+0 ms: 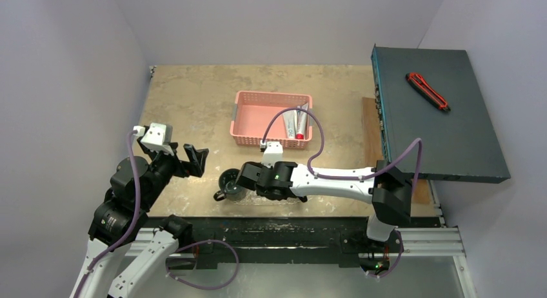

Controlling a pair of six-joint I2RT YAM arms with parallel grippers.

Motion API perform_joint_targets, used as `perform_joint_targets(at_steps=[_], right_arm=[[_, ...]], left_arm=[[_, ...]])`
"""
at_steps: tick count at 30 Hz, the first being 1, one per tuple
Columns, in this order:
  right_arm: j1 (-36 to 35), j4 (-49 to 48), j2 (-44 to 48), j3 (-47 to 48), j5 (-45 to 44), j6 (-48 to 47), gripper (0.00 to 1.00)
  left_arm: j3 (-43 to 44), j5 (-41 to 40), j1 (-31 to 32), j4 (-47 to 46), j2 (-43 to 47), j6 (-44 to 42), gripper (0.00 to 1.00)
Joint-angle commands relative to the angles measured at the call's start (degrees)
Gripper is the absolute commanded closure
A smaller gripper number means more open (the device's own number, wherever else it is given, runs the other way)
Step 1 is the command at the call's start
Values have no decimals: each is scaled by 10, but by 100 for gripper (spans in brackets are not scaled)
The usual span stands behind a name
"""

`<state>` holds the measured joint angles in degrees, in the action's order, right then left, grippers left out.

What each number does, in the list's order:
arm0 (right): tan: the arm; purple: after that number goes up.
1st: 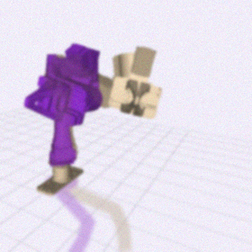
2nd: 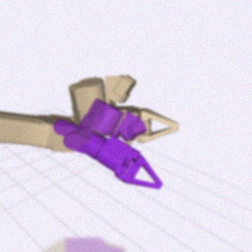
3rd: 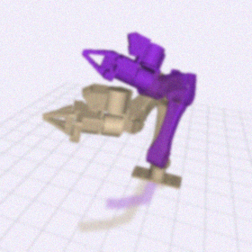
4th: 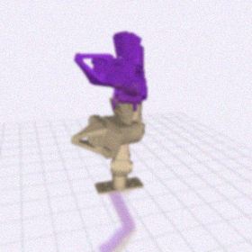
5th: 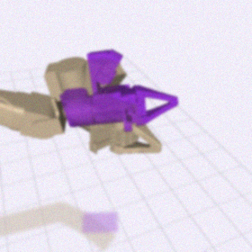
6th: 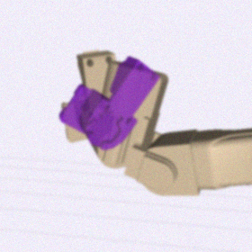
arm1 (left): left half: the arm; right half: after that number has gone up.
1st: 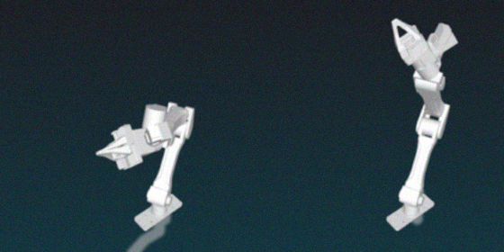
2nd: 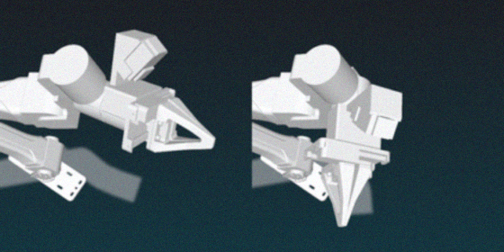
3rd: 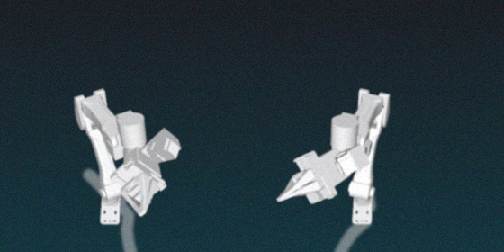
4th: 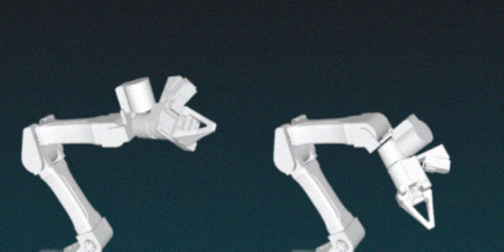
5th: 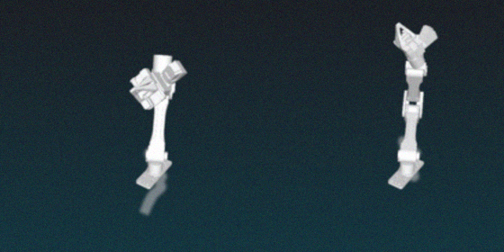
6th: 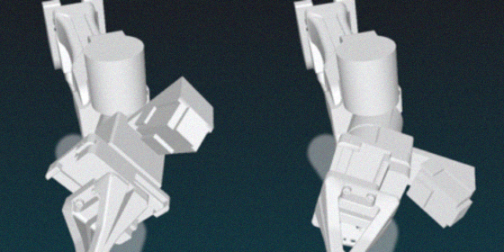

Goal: Prepare toiletry sets of a toothbrush and toothpaste on the tray

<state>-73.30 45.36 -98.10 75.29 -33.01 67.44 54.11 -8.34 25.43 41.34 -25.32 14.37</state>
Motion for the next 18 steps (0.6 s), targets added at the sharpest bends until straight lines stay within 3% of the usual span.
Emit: perform_joint_targets(at_steps=[1, 18], right_arm=[[-5, -19, 9, -2, -16, 28, 100], [-5, -33, -22, -1, -24, 27, 100]], left_arm=[[13, 0, -4, -14, 1, 3, 0], [13, 0, -4, -14, -1, 2, 0]])
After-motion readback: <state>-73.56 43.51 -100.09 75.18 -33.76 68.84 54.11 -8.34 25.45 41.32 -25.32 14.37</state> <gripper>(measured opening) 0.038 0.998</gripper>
